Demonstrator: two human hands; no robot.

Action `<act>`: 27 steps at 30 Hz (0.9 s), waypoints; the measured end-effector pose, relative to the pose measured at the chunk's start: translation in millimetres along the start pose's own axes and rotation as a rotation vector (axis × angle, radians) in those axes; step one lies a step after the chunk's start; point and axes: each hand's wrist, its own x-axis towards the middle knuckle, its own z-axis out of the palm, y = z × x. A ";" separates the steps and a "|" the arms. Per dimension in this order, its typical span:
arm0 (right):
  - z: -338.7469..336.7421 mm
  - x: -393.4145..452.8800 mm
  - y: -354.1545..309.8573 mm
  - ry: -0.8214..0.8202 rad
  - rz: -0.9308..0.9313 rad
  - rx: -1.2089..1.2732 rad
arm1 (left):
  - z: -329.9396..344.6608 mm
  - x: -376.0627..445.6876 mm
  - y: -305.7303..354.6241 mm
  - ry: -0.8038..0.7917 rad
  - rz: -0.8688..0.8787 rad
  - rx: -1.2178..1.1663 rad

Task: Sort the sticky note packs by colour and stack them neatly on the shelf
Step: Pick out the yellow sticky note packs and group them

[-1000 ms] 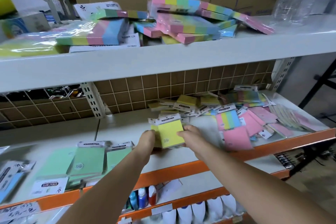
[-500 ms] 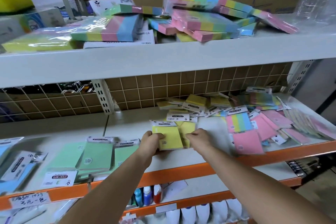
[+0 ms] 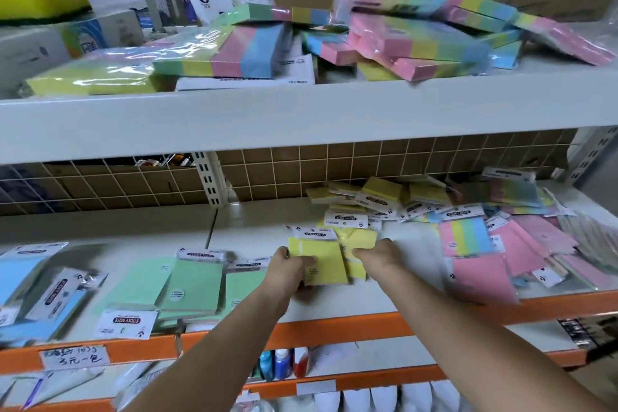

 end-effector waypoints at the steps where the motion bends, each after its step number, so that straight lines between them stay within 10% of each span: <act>1: -0.9 -1.3 -1.5 -0.004 0.010 -0.002 | 0.3 0.7 0.1 0.007 -0.004 -0.011; 27: -12.5 -44.6 0.9 0.050 -0.085 0.493 | 7.9 -24.1 -9.7 0.076 -0.008 -0.077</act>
